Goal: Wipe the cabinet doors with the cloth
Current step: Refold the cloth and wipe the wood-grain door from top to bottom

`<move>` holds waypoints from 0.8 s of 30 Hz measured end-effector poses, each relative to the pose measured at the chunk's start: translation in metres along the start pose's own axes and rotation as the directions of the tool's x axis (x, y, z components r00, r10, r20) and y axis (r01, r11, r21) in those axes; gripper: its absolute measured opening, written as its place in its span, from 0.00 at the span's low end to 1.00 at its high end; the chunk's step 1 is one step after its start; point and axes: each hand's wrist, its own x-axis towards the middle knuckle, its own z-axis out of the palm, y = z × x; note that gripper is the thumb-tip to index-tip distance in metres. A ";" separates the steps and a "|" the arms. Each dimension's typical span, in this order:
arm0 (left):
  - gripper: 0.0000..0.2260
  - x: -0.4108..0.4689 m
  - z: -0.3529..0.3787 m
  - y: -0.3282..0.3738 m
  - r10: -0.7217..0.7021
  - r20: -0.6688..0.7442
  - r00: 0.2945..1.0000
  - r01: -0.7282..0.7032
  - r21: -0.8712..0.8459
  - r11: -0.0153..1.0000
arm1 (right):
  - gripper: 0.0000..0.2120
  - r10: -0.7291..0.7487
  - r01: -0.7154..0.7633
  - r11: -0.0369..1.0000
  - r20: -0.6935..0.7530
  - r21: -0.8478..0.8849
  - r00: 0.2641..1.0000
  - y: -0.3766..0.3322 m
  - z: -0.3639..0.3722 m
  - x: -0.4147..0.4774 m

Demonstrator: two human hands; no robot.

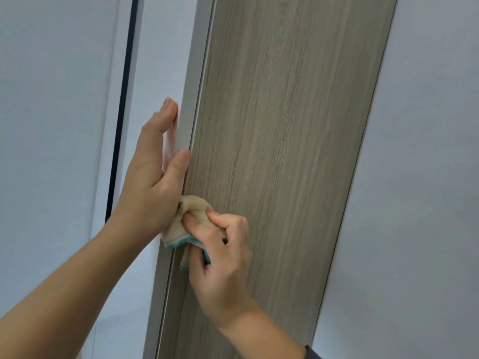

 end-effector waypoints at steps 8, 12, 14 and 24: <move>0.24 -0.043 0.015 -0.016 -0.080 -0.077 0.994 0.084 0.038 0.996 | 0.12 -0.135 0.145 0.980 0.081 -0.139 0.988 0.073 -0.039 -0.006; 0.26 -0.046 0.017 -0.013 -0.104 -0.085 0.991 0.111 0.088 0.990 | 0.11 0.155 -0.145 0.966 0.029 -0.214 0.988 0.143 -0.066 -0.017; 0.26 -0.045 0.017 -0.012 -0.103 -0.084 0.991 0.112 0.110 0.988 | 0.11 0.283 -0.283 0.926 -0.037 -0.248 0.958 0.176 -0.077 -0.018; 0.25 -0.047 0.018 -0.014 -0.055 -0.094 0.994 0.068 0.145 0.987 | 0.11 0.719 -0.778 0.516 -0.311 -0.360 0.621 0.283 -0.113 -0.010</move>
